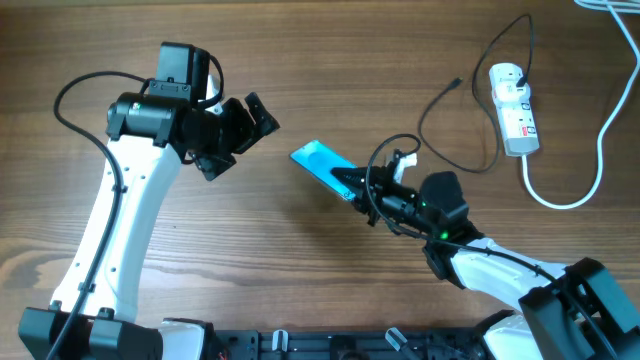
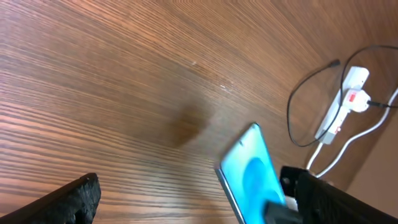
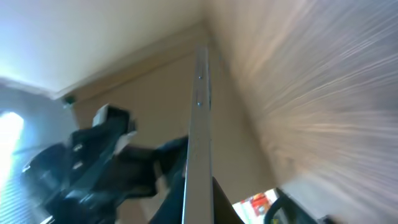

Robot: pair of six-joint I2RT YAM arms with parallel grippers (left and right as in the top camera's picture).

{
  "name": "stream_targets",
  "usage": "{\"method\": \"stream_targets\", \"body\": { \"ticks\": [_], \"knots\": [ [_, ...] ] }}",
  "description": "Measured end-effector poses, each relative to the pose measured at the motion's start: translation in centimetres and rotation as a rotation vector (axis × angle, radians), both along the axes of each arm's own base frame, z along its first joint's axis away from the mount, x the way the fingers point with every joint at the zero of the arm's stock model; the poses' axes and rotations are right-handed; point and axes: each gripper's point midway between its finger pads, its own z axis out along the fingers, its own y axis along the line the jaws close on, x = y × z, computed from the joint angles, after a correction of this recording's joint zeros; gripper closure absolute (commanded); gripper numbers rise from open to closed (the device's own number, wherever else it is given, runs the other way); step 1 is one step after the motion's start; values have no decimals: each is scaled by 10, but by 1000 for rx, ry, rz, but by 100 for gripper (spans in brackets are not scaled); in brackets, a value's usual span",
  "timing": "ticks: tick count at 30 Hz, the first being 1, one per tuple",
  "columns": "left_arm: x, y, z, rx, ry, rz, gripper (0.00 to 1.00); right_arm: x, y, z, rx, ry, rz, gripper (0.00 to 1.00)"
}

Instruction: Plug charger to phone and switch on socket

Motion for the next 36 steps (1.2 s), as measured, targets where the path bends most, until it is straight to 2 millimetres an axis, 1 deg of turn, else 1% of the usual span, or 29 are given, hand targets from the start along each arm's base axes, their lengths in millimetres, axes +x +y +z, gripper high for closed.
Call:
{"method": "stream_targets", "body": {
  "ticks": [1,4,5,7,14,20,24,25,28,29,30,32,36],
  "knots": [
    [0,0,0,1,-1,0,0,-1,1,4,19,2,7,96],
    [0,1,0,5,-1,1,5,-6,4,14,75,30,41,96],
    [0,1,0,7,-2,2,10,-7,4,14,81,39,45,96],
    [0,1,0,7,-3,-1,15,-7,5,14,90,58,46,96],
    [-3,-10,4,-63,11,-23,17,-2,2,14,100,77,11,96],
    [-11,-18,6,-140,88,50,17,1,1,14,104,81,-9,96],
    [-16,-34,10,-197,119,47,25,1,1,14,104,81,-9,96],
    [-17,-38,11,-205,121,42,25,1,1,14,104,81,-9,96],
    [-17,-59,14,-231,100,0,25,1,1,14,104,81,-9,96],
    [-17,-60,14,-232,98,-4,26,1,1,14,104,81,-9,96],
    [-20,-67,12,-240,104,-18,26,1,1,14,104,81,-9,96],
    [-18,-75,8,-253,91,-26,29,1,1,14,104,81,-9,96],
    [-21,-89,-8,-270,102,-34,34,1,1,14,103,82,-9,96]
  ]
}}
